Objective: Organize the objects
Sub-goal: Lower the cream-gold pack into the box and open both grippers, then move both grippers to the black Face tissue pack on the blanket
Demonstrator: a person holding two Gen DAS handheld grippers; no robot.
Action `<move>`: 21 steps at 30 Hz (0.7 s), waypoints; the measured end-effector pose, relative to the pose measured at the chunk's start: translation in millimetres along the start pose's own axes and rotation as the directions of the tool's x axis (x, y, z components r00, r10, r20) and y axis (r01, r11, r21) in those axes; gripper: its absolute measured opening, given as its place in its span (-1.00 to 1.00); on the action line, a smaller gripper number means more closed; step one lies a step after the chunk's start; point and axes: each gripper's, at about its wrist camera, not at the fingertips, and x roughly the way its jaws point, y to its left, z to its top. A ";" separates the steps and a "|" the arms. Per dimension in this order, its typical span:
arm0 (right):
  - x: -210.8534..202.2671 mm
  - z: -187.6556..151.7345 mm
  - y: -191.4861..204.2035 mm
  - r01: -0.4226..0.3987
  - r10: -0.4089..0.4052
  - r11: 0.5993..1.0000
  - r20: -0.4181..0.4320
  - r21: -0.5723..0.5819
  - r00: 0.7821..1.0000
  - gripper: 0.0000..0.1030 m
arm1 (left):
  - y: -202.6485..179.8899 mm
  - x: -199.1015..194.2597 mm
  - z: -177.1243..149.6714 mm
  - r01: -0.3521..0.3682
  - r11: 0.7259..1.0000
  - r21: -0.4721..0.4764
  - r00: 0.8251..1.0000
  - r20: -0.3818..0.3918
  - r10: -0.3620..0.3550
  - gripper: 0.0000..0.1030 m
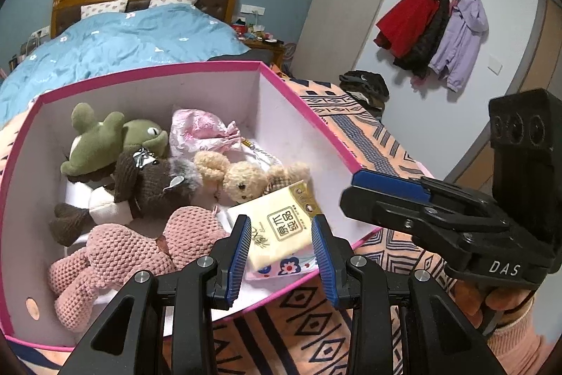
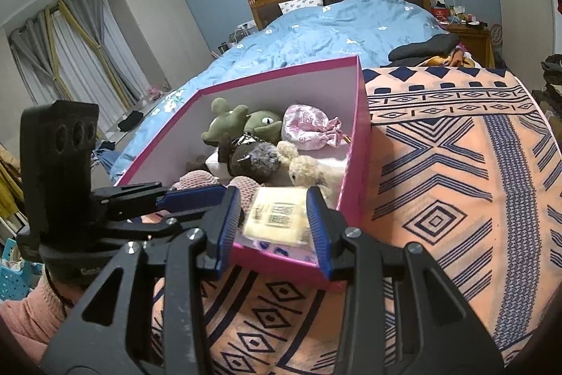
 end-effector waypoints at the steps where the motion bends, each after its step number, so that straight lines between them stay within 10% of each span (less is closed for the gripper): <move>1: -0.9 -0.7 -0.3 0.004 -0.004 1.000 0.001 -0.001 1.000 -0.20 | 0.7 -1.0 -0.7 -0.001 1.000 -0.002 1.000 0.003 0.001 -0.30; 14: -61.6 -40.5 14.1 -0.132 0.134 0.989 0.031 -0.070 0.990 0.01 | -31.1 -77.5 -52.5 0.083 0.984 0.159 0.989 0.111 -0.102 0.25; 21: -63.5 -87.4 21.9 -0.170 0.165 0.984 -0.076 -0.058 0.983 0.01 | -41.9 -68.0 -106.2 0.094 0.979 0.182 0.995 -0.038 -0.088 0.25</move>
